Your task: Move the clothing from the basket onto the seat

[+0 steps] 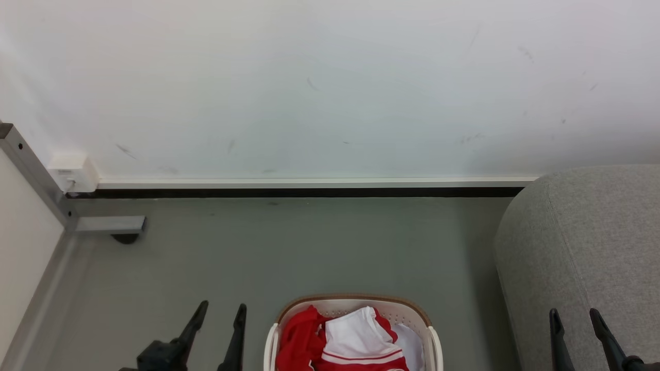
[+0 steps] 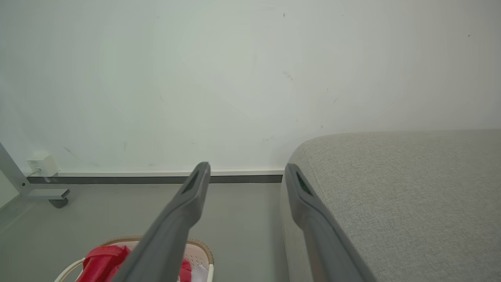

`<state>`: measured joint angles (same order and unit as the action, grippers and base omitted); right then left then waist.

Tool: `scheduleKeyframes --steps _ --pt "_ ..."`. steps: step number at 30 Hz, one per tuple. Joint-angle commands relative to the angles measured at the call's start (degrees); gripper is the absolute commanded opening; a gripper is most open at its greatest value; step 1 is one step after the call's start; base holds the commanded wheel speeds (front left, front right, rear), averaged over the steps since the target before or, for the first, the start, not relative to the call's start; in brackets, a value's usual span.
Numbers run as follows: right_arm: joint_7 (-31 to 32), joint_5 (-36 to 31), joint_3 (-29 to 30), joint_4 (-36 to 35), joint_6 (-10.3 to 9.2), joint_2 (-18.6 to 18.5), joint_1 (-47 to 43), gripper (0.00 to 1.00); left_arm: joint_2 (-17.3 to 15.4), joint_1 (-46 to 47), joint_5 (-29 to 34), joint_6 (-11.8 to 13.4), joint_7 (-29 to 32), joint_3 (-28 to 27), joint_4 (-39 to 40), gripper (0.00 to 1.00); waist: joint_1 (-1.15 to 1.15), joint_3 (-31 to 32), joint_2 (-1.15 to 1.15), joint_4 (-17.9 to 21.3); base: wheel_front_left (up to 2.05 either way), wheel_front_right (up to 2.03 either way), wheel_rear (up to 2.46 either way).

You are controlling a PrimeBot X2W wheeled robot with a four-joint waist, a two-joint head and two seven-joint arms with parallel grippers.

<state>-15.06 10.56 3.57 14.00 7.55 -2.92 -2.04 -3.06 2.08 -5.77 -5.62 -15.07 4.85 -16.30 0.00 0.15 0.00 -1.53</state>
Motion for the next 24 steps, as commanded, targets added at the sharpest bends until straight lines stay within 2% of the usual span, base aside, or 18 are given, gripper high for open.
scheduleKeyframes --steps 1,24 --pt "-0.10 -0.18 -0.07 0.23 -0.12 -0.02 -0.53 1.00 -0.16 -0.43 0.71 -0.16 -0.12 -0.14 -0.20 1.00 0.00 0.02 0.00 0.02 0.00 0.00 0.00" --pt "-0.10 0.36 -0.58 0.39 -0.12 0.01 0.19 1.00 0.10 0.16 1.32 -1.02 -0.11 -0.87 -0.99 1.00 0.00 -0.51 0.00 0.97 0.00 0.00 0.00"
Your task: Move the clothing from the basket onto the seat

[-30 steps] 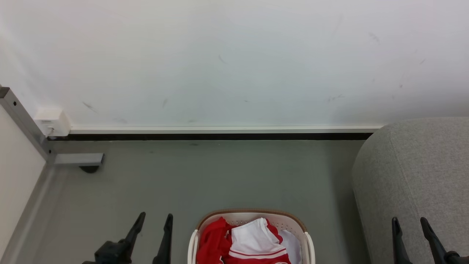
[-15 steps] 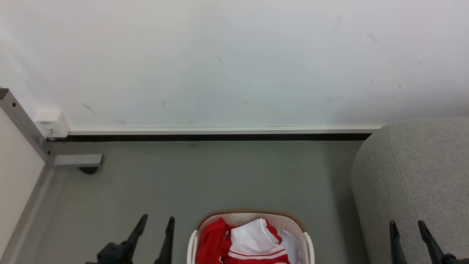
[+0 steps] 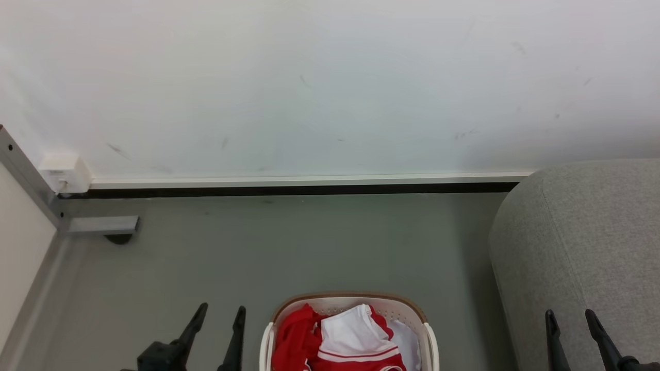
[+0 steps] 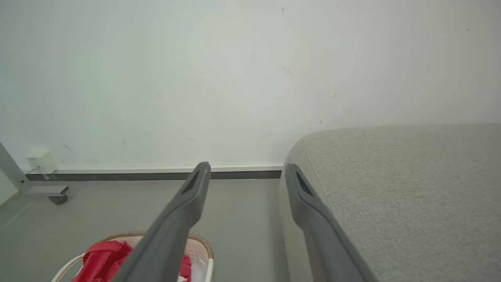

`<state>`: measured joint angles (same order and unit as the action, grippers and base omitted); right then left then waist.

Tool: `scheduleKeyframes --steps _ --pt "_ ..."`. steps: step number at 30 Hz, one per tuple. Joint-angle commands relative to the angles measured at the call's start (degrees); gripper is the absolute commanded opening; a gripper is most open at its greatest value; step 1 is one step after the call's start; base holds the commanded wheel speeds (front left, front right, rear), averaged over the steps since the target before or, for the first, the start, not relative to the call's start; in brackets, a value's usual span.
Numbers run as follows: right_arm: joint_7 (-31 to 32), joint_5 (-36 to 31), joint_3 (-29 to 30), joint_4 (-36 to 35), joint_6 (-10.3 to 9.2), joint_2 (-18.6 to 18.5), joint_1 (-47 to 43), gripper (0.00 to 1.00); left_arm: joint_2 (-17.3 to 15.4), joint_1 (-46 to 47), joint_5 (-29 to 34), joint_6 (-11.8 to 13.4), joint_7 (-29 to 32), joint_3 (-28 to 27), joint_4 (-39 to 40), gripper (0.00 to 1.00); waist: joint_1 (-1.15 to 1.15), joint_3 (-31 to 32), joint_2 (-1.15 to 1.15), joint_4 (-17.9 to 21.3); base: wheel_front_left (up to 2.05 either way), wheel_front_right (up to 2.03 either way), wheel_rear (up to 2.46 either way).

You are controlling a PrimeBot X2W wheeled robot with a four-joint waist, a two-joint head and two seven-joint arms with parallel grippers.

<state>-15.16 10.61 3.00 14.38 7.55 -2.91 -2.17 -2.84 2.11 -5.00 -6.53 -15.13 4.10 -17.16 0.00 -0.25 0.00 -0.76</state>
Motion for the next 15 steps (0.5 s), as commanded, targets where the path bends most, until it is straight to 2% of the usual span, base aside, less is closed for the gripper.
scheduleKeyframes --steps 1,8,15 --pt "0.00 0.33 -0.04 -0.04 -0.12 0.00 0.44 1.00 -0.13 0.32 0.57 -0.11 -0.04 -0.03 -0.11 1.00 0.00 -0.21 0.00 0.41 0.00 0.00 0.00" --pt "0.01 0.50 0.05 -1.22 -0.12 -0.01 1.42 1.00 -0.13 3.54 0.65 -0.27 -0.04 1.95 -0.39 1.00 0.00 -2.28 0.00 2.13 0.00 0.00 0.00" --pt "0.02 0.96 -0.18 -3.73 -0.12 -0.01 4.72 1.00 -0.14 11.72 2.39 -0.70 -0.03 8.79 -6.65 1.00 0.00 -8.72 0.00 4.24 0.00 0.00 0.00"
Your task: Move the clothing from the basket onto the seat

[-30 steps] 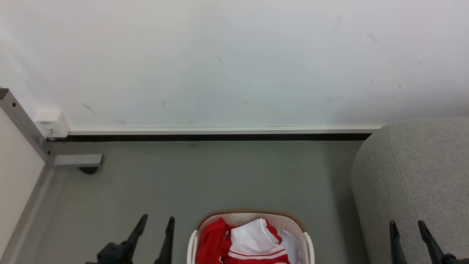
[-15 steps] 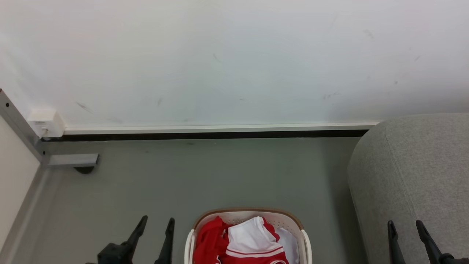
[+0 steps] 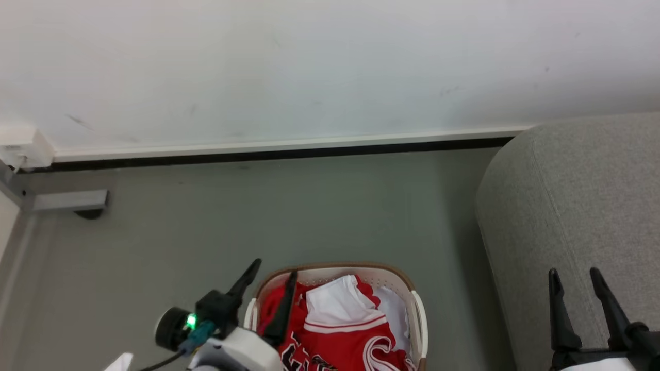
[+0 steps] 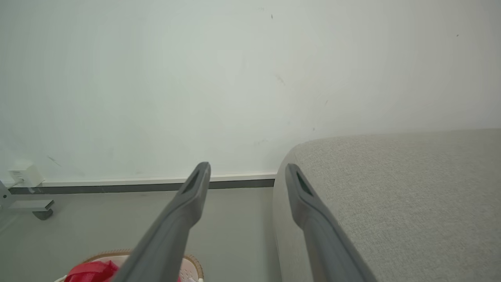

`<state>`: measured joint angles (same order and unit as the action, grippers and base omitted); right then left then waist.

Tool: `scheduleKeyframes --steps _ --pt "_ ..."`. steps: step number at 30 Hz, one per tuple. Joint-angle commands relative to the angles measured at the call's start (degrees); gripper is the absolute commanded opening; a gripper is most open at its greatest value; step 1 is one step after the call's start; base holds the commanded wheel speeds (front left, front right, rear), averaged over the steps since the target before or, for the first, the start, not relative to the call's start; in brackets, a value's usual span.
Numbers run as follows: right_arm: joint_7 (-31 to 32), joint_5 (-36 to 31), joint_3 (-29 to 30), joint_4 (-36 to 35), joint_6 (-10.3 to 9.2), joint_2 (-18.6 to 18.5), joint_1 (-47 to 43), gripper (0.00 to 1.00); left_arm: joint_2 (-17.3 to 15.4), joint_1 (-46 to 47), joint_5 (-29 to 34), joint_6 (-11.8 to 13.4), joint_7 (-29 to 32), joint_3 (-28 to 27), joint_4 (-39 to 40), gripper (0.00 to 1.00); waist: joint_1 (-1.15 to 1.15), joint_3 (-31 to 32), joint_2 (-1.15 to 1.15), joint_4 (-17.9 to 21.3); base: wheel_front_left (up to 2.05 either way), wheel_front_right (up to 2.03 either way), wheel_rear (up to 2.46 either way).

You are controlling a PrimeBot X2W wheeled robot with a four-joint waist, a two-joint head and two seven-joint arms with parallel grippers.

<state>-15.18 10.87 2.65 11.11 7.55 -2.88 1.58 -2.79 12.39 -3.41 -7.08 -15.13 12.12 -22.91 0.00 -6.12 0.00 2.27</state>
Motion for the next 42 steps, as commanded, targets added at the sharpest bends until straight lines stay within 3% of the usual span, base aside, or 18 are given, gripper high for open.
scheduleKeyframes --steps 1,7,17,29,37,39,42 --pt "0.04 0.89 0.27 -0.94 -0.12 -0.04 1.47 1.00 -0.20 2.81 1.06 -0.22 -0.03 2.07 -2.73 1.00 0.00 -3.88 0.00 1.41 0.00 0.00 0.00" --pt "0.04 1.16 -0.86 -3.69 -0.12 -0.04 5.91 1.00 -0.25 13.10 1.32 -0.35 3.76 11.47 -14.21 1.00 0.00 -12.21 0.00 3.26 0.00 0.00 0.00" --pt "0.04 1.84 -3.13 -8.13 -0.12 -0.02 13.94 1.00 -0.28 25.29 0.33 0.51 10.65 19.20 -26.00 1.00 0.00 -26.44 0.00 7.28 0.00 0.00 0.00" --pt "0.04 3.46 -4.75 -15.72 -0.12 0.01 19.57 1.00 -0.54 36.74 1.97 2.04 15.91 22.52 -38.29 1.00 0.00 -41.14 0.00 10.53 0.00 0.00 0.00" --pt "0.04 5.09 -7.58 -17.98 -0.12 -0.02 20.09 1.00 -1.46 41.62 1.78 2.65 17.15 22.98 -45.00 1.00 0.00 -45.89 0.00 12.26 0.00 0.00 0.00" --pt "0.04 5.21 -7.83 -17.71 -0.12 -0.01 19.63 1.00 -1.30 42.07 1.55 2.65 15.94 23.22 -45.67 0.00 0.00 -45.96 0.00 12.43 0.00 0.00 0.00" --pt "0.04 5.41 -7.34 -16.95 -0.12 -0.01 18.61 1.00 -1.01 42.16 0.59 2.85 13.73 23.06 -46.30 0.00 0.00 -44.80 0.00 12.02 0.00 0.00 0.00"
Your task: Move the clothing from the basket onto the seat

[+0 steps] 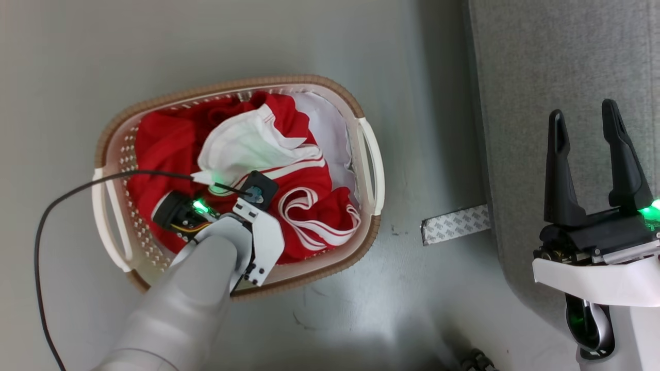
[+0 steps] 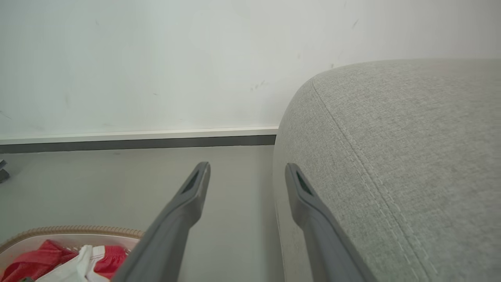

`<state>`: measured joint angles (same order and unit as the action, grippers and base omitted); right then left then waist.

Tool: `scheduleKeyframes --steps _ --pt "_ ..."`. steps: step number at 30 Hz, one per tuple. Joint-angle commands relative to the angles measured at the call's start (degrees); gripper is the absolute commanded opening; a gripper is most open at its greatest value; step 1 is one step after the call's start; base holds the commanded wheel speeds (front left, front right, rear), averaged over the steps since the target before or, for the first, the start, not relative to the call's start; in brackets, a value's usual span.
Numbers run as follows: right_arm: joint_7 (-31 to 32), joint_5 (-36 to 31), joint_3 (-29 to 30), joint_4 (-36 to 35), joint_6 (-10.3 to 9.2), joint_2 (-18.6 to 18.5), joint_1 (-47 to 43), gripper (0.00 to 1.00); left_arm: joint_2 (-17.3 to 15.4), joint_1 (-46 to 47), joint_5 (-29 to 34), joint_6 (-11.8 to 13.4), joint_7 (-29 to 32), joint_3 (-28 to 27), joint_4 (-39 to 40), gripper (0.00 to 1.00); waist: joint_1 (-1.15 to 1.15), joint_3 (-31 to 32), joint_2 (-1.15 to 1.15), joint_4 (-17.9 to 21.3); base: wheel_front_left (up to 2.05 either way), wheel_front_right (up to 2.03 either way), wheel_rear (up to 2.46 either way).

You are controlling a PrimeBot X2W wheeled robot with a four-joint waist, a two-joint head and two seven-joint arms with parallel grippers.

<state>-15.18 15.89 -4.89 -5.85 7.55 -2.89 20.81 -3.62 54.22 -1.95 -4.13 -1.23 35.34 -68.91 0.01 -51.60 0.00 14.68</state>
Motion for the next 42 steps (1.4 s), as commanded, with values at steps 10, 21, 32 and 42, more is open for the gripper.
scheduleKeyframes --steps 10,21,32,42 --pt "0.04 -0.85 1.86 4.39 -0.12 -0.03 -4.02 1.00 0.68 -5.75 -7.06 -1.73 -7.75 -0.25 2.01 0.00 -0.01 13.73 0.00 -4.80 0.00 0.00 0.00" --pt "0.04 -2.25 4.87 9.05 -0.12 -0.05 -14.80 1.00 0.67 -17.76 -17.53 -2.54 -8.62 5.79 13.62 0.00 -0.01 33.22 0.00 -10.79 0.00 0.00 0.00" --pt "0.04 -1.73 6.37 11.29 -0.12 -0.04 -23.04 1.00 0.66 -23.30 -23.02 0.61 -6.20 8.70 24.71 0.00 -0.01 45.13 0.00 -13.37 0.00 0.00 0.00" --pt "0.04 -3.28 6.75 13.12 -0.12 -0.03 -28.31 1.00 -2.24 -26.82 -25.67 3.40 -3.48 6.79 34.24 0.00 -0.01 51.75 0.00 -12.89 0.00 0.00 0.00"
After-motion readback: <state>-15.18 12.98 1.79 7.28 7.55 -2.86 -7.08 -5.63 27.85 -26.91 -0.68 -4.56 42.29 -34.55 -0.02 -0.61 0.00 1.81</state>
